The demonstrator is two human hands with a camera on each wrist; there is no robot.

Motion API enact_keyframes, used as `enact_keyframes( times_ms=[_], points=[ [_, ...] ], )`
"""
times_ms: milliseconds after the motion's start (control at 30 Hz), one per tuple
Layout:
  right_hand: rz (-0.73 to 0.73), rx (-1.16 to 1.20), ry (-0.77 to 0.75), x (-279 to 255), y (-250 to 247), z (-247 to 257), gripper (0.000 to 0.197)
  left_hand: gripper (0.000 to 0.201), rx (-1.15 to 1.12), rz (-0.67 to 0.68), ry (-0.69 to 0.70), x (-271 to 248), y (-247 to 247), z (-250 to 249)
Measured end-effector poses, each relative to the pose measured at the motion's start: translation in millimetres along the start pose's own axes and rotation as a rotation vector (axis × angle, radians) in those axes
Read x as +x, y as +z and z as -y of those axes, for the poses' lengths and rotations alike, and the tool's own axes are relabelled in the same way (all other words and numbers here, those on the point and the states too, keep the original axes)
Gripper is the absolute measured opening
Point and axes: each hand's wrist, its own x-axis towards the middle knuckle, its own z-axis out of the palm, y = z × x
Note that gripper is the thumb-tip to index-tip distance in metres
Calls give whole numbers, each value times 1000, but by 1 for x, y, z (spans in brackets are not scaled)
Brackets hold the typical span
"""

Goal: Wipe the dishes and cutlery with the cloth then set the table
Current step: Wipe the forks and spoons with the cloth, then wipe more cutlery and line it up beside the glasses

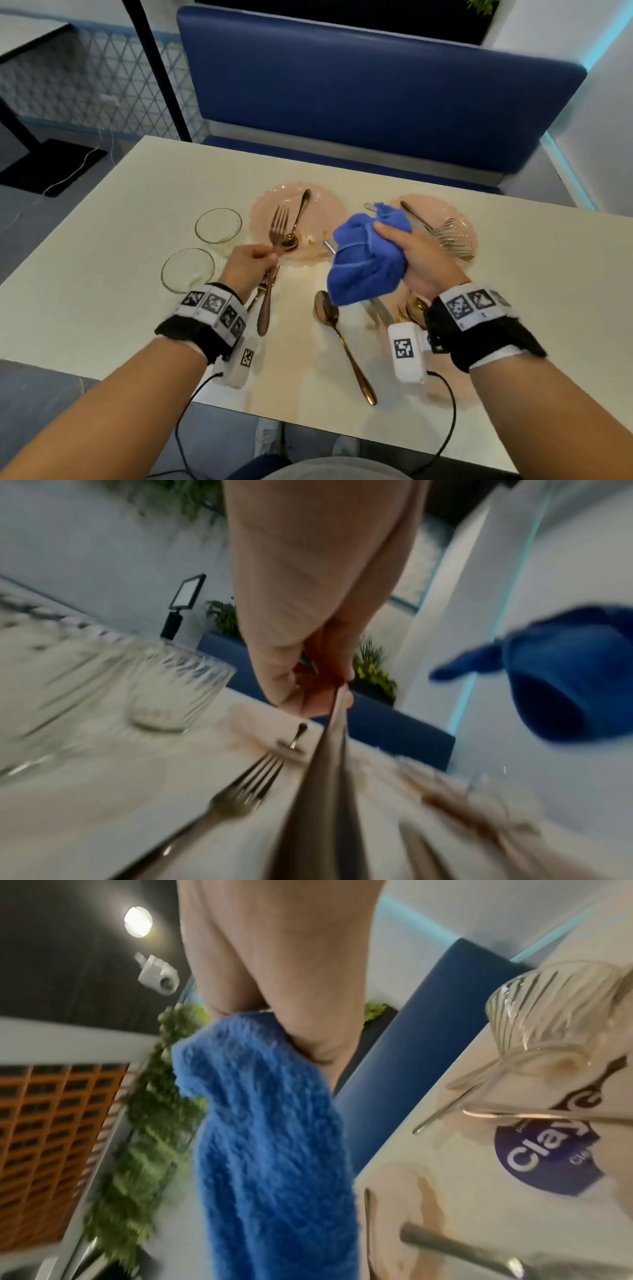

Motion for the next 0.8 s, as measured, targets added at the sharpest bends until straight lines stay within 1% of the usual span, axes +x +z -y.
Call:
enact_keyframes(
  times_ms=[67, 133, 200, 267, 333, 400, 500, 567, 633, 667, 733, 767, 800],
  points=[
    [-30, 71, -15, -5, -6, 14, 41, 13, 178, 17, -28, -7, 3, 33],
    [-30, 127, -56, -9, -10, 21, 40, 21, 337, -1, -46, -7, 3, 59],
    [-15, 244, -79, -13, -13, 25, 36, 25, 421, -10, -69, -6, 4, 73],
    [-26, 381, -88, -16, -17, 28, 34, 20, 491, -16, -73, -7, 6, 79],
    [-20, 463, -97, -18, -21, 29, 32, 5, 560, -33, -44, -7, 6, 83],
    [-10, 465, -101, -20, -24, 27, 30, 9, 618, -50, -7, -5, 7, 84],
    [-11, 469, -96, -21, -32, 24, 35, 17, 708, -94, 49, -3, 12, 80],
    [-26, 444, -86, -21, -38, 23, 36, 18, 754, -95, 106, -9, 23, 74],
    [-45, 395, -74, -22, -43, 22, 40, 20, 768, 5, 143, -24, 45, 70],
    [-48, 380, -67, -21, -45, 21, 41, 26, 773, 85, 135, -34, 60, 69],
    [-34, 380, -55, -22, -49, 20, 44, 39, 780, 226, 69, -53, 89, 70],
    [-24, 388, -49, -23, -49, 19, 45, 42, 778, 257, 22, -59, 101, 72],
    [-19, 391, -40, -25, -50, 18, 46, 44, 777, 262, -17, -62, 110, 75]
  ],
)
